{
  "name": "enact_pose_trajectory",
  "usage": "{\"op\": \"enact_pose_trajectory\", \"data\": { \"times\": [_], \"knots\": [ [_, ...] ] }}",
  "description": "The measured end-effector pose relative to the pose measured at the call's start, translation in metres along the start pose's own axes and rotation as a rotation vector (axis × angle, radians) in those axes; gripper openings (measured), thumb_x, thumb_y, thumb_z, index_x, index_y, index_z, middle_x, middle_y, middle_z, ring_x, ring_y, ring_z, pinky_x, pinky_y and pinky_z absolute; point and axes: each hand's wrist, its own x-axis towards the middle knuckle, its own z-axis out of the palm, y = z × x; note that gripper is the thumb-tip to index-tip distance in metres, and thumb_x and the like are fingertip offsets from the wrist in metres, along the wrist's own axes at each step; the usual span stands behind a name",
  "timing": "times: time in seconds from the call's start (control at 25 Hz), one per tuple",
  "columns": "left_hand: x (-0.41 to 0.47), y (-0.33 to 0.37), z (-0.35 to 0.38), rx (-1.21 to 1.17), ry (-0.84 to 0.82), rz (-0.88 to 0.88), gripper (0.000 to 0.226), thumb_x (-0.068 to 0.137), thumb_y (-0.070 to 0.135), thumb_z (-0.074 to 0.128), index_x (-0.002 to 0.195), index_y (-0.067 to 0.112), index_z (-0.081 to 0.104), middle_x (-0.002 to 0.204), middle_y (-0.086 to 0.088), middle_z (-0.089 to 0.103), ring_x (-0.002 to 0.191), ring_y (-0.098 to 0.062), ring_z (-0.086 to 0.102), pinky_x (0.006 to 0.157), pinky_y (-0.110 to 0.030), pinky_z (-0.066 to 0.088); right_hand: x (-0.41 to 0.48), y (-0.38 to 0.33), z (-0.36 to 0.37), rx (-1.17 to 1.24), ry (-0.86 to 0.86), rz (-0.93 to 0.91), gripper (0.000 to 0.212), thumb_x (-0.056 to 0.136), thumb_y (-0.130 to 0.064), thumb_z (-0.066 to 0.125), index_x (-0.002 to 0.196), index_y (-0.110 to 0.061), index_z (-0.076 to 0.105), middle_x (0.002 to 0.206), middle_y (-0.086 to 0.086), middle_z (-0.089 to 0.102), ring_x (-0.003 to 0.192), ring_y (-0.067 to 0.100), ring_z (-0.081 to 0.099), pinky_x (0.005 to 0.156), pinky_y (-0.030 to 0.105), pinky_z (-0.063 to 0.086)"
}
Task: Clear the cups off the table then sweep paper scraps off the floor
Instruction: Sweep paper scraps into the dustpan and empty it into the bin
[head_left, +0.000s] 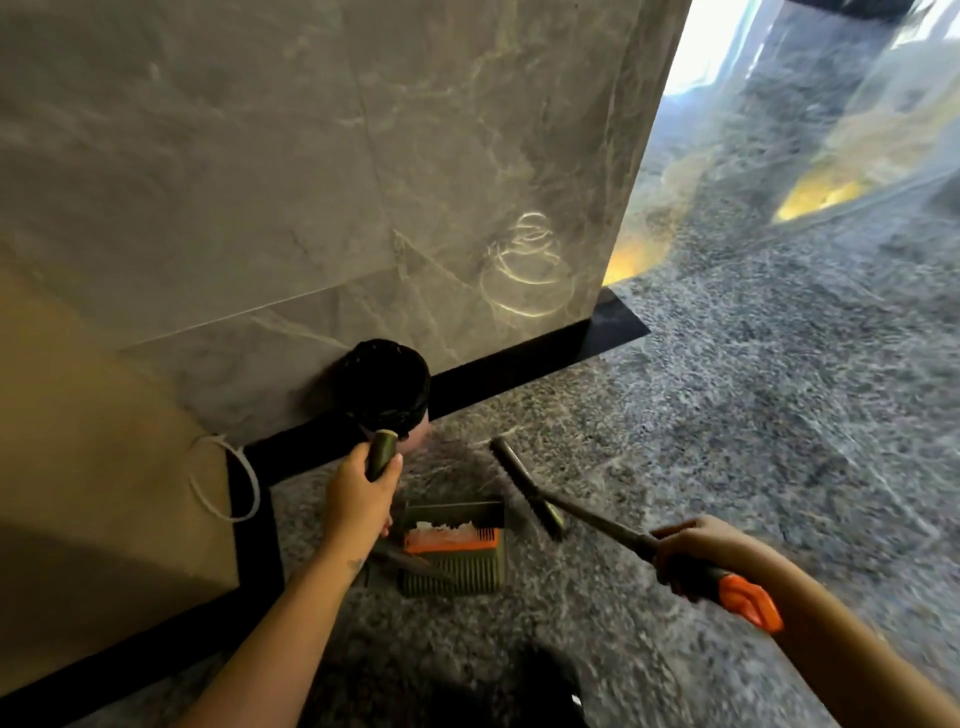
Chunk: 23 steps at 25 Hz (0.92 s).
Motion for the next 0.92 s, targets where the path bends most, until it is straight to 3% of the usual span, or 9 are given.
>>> {"op": "enact_pose_trajectory", "data": {
  "times": [0.08,0.2,0.36,0.44,0.56,0.72,0.92],
  "knots": [
    [-0.005,0.002,-0.011,-0.022,0.014,-0.023,0.010,0.095,0.023,0.055,0.103,0.016,0.053,0.060,-0.010,0.050,0.040,-0.022,0.046,0.039,-0.026,0.039,0.031,0.001,0.004,0.035,0.002,0.021,0.008,0.083,0.013,0.054,0.085,0.017,0.061,0.038,0.016,0.052,0.025,0.021,0.048,0.029,0.018,0.037],
    [-0.014,0.001,-0.028,-0.040,0.055,-0.031,0.008,0.095,0.024,0.055,0.101,0.021,0.051,0.060,-0.010,0.050,0.042,-0.021,0.047,0.041,-0.027,0.039,0.060,0.002,0.007,0.082,-0.012,-0.007,0.018,0.083,0.010,0.056,0.066,0.011,0.060,0.040,0.019,0.052,0.028,0.023,0.050,0.031,0.019,0.038],
    [-0.025,-0.001,-0.051,-0.045,0.155,-0.005,0.006,0.093,0.023,0.058,0.099,0.021,0.056,0.057,-0.010,0.049,0.038,-0.019,0.046,0.038,-0.028,0.040,0.082,-0.008,0.011,0.095,-0.049,-0.088,0.031,0.092,0.005,0.042,0.066,0.007,0.059,0.040,0.015,0.053,0.030,0.016,0.050,0.034,0.017,0.038],
    [-0.030,-0.001,-0.063,-0.023,0.209,0.004,0.006,0.093,0.022,0.058,0.097,0.018,0.058,0.055,-0.010,0.049,0.034,-0.013,0.045,0.035,-0.027,0.039,0.084,-0.017,0.015,0.071,-0.059,-0.057,0.032,0.094,-0.005,0.042,0.067,0.006,0.056,0.039,0.014,0.052,0.029,0.015,0.047,0.035,0.020,0.033],
    [-0.037,0.002,-0.077,0.011,0.289,-0.005,0.011,0.092,0.023,0.060,0.092,0.012,0.061,0.054,-0.007,0.052,0.031,-0.010,0.045,0.033,-0.026,0.040,0.082,-0.029,0.022,0.054,-0.112,-0.011,0.026,0.093,-0.003,0.044,0.069,0.005,0.052,0.035,0.015,0.049,0.024,0.016,0.047,0.029,0.015,0.033],
    [-0.046,0.010,-0.095,0.107,0.387,0.038,0.018,0.090,0.019,0.062,0.104,0.008,0.065,0.059,-0.008,0.052,0.051,-0.027,0.050,0.054,-0.040,0.048,0.071,-0.045,0.038,-0.124,-0.159,0.018,0.030,0.096,-0.004,0.041,0.066,-0.003,0.042,0.023,0.006,0.041,0.015,0.010,0.037,0.029,0.017,0.033],
    [-0.059,0.026,-0.116,0.183,0.525,0.117,0.024,0.087,0.017,0.065,0.109,0.006,0.066,0.079,-0.016,0.065,0.073,-0.034,0.061,0.062,-0.034,0.046,0.056,-0.044,0.033,-0.119,-0.199,-0.020,0.031,0.095,0.002,0.042,0.064,-0.003,0.041,0.022,0.006,0.039,0.014,0.011,0.035,0.024,0.014,0.027]
  ]
}}
